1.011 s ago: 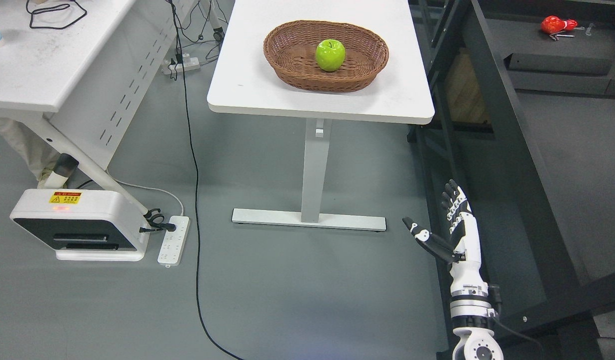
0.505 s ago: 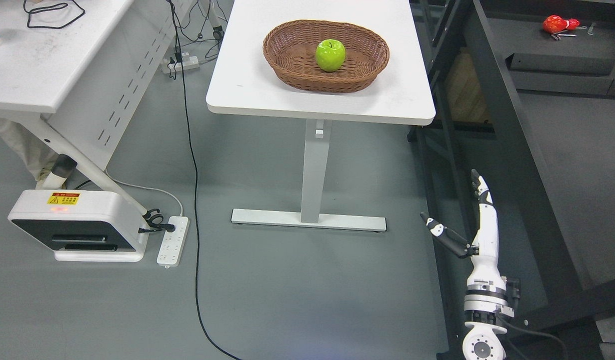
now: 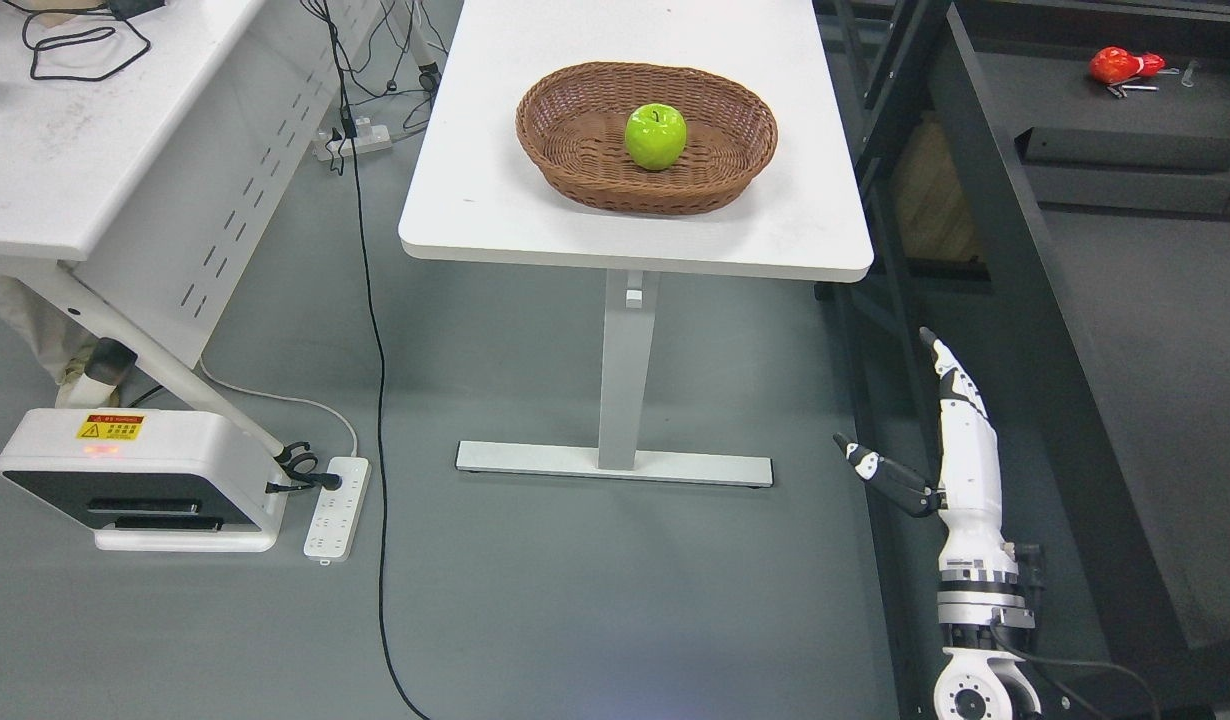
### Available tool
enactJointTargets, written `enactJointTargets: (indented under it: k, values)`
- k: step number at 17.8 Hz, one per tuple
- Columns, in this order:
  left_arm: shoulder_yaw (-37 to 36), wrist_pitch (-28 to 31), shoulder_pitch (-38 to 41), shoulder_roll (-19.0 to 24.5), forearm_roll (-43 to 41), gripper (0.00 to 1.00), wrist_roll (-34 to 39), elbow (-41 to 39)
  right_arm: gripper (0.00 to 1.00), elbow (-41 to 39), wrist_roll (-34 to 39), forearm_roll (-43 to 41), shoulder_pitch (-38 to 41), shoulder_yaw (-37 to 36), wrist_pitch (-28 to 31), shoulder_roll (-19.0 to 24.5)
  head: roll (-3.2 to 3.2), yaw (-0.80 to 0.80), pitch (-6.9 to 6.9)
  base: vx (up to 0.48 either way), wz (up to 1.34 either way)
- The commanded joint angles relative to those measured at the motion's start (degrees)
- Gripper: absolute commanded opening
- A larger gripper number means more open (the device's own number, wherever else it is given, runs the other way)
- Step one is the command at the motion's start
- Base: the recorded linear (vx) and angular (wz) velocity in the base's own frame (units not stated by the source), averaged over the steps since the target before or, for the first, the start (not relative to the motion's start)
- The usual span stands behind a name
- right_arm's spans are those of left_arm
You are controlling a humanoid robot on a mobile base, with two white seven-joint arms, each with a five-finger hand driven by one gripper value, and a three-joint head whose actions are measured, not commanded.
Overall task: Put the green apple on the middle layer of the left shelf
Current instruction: 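Drive toward the white table and reach the right hand into the wicker basket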
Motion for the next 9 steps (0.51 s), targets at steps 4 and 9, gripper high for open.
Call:
enactJointTargets:
  k: [4,9]
  values:
    - [0.0,-0.14,0.0,1.0,0.01,1.0,0.0,0.0,1.0,-0.06,4.55,-1.85,-0.97,1.83,2.38,1.58,0.0,0.0,0.0,0.179,0.14]
    - [0.0,-0.22,0.0,1.0,0.01,1.0,0.0,0.0,1.0,-0.06,10.55,-3.68,-1.67,1.92,2.73,3.35,0.0,0.0,0.0,0.199,0.25]
